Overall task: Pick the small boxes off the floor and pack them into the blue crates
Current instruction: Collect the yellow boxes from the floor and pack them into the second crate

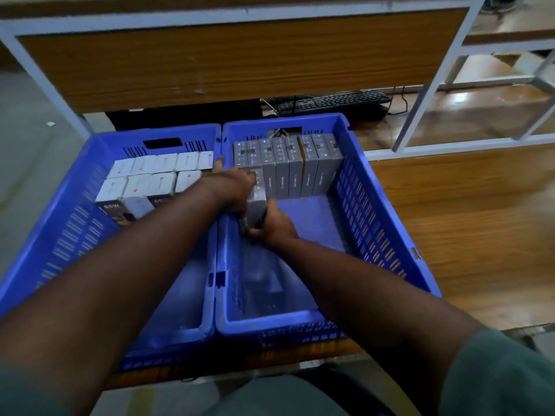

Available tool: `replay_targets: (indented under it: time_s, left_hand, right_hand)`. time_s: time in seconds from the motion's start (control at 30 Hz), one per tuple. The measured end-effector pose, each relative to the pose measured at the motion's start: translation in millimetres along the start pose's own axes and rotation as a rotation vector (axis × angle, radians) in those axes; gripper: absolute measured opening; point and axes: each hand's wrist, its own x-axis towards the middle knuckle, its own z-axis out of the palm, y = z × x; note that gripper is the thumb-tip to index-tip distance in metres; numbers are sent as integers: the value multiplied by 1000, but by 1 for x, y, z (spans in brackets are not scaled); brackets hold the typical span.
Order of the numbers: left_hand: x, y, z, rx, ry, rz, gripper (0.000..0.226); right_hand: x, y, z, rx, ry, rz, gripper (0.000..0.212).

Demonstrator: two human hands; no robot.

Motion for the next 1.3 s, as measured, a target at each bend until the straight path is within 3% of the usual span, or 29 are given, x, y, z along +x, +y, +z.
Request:
replay_targets:
  time_s: [0.13,0.27,0.4,0.53,0.67,0.77,0.87,1.03,1.17,1.3]
  left_hand:
    - [1,11,-1,183,-19,-74,112]
    - [3,23,5,257,39,-128,94]
    - [8,30,8,257,7,-173,95]
    - [9,41,8,178,14,-185,88]
    - [13,47,12,124,17,-228,91]
    - [16,47,14,112,39,-243,85]
    - [16,49,14,85,43,-248,88]
    - [22,45,3,-24,-141,-224,125]
    - [28,51,4,-71,-78,-214,90]
    - [30,51,10,-145,-31,-230,86]
  right_hand:
    - [16,0,-5,-18,-38,0,63]
    - [34,6,-8,-157,-46,5,36]
    - [35,8,-8,-238,-89,-93,60]
    - [33,12,-6,-142,-65,-126,72]
    - [37,8,-2,25,-31,-186,120]
    - [38,8,-6,-21,-53,-167,127]
    - [34,4,-9,-57,-92,-113,113]
    - [41,3,-6,-146,-144,-127,91]
    - [48,9,-9,-141,-161,-152,76]
    - [58,9,-14,-220,-225,-166,72]
